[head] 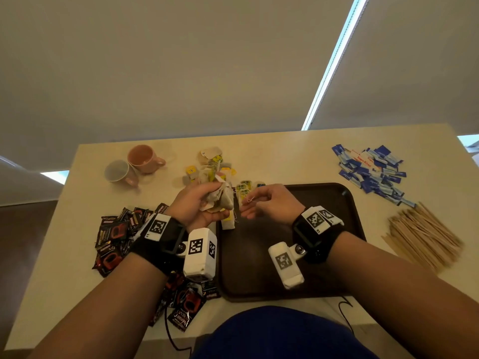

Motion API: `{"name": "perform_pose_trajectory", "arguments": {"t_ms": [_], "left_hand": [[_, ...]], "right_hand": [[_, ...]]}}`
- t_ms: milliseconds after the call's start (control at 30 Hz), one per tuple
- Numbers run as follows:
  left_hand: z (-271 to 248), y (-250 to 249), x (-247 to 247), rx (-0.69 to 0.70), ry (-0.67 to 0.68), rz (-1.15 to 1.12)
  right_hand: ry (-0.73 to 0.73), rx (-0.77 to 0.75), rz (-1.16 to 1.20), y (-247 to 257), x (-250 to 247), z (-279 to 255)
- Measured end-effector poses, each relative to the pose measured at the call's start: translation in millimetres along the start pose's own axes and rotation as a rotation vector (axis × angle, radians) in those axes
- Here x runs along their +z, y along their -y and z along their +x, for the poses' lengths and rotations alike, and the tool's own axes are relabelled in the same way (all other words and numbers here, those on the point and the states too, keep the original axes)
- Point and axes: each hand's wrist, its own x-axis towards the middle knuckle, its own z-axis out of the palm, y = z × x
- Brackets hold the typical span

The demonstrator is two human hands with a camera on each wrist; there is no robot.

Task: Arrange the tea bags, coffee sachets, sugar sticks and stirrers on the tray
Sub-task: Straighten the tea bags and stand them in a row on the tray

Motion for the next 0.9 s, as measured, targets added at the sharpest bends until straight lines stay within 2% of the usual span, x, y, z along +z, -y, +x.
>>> {"name": "perform_pose_trajectory", "arguments": {"t_ms": [100,200,400,533,700,900], "left_hand": [[1.2,12.8,-4.4,-0.153,-0.001,-0.105],[5.0,24.4,-6.2,-0.220,-0.008,-0.134],[7.7,38.6,-18.9,-0.319,0.007,-0.087],[11.1,45.3,-25.5,-0.257,-0.021,-0.166],[19.4,39.9,-27.8,-0.214,-0.047,0.101],[27.2,21.7,-17.3,0.254,-0.178,0.373]], "right_hand": [[-0.065,-0.131,-0.160,11.2,-6.6,-5.1],[-0.119,-0.244,-0.230,27.3,-7.6,-8.2],[-0.199,-0.391,-0.155,57.3,-5.3,-14.7],[-0.195,-0.433,-0.149,63.4,-2.0,-17.3],[-0.151,-0.394,-0.206,55.8,0.6,-15.3],[-0.063,-0.368,-0.264,55.6,0.8,-13.3]]}}
